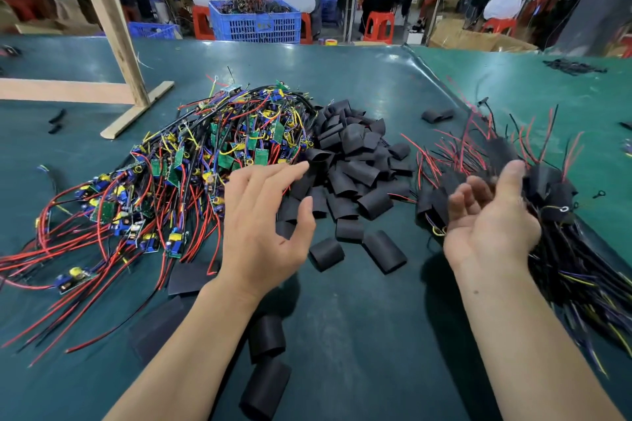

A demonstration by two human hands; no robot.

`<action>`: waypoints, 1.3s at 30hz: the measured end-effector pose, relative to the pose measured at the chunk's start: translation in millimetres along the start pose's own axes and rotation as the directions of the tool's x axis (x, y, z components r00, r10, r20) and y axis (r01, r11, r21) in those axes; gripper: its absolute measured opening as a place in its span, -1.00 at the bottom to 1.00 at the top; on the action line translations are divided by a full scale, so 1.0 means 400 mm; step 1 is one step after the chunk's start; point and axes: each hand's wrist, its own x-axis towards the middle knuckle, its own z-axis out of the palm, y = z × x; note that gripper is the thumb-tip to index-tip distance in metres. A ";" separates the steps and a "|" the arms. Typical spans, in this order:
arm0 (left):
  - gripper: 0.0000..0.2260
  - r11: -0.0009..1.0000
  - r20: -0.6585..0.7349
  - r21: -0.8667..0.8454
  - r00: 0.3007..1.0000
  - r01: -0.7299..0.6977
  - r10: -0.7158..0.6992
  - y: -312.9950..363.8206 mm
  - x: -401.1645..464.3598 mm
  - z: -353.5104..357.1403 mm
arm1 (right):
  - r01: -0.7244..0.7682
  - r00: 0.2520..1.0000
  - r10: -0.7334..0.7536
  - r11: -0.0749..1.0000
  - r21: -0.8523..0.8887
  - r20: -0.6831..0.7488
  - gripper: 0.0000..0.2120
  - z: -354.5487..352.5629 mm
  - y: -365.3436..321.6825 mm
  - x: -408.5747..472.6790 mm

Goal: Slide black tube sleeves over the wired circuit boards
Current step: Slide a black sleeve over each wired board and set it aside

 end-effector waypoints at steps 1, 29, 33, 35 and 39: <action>-0.73 1.000 0.009 -0.006 1.000 0.004 -0.003 -0.001 -0.001 0.001 | -0.032 1.000 0.032 0.999 0.033 0.001 -0.75 -0.002 -0.002 0.003; -0.84 0.825 0.187 0.350 0.830 0.444 -0.526 -0.062 -0.013 -0.002 | 0.780 0.524 0.175 0.294 -0.552 0.833 -0.75 -0.028 0.121 -0.077; -0.81 0.832 0.192 0.307 0.826 0.463 -0.530 -0.055 -0.012 0.000 | 0.785 0.530 0.164 0.275 -0.555 0.832 -0.76 -0.028 0.117 -0.074; -0.81 0.827 0.162 0.295 0.828 0.479 -0.537 -0.051 -0.008 -0.003 | 0.798 0.553 0.102 0.222 -0.560 0.827 -0.81 -0.028 0.120 -0.071; -0.94 0.901 0.147 0.171 0.894 0.399 -0.424 -0.034 0.001 -0.015 | 0.777 0.622 0.091 0.052 -0.628 0.778 -0.73 -0.034 0.130 -0.050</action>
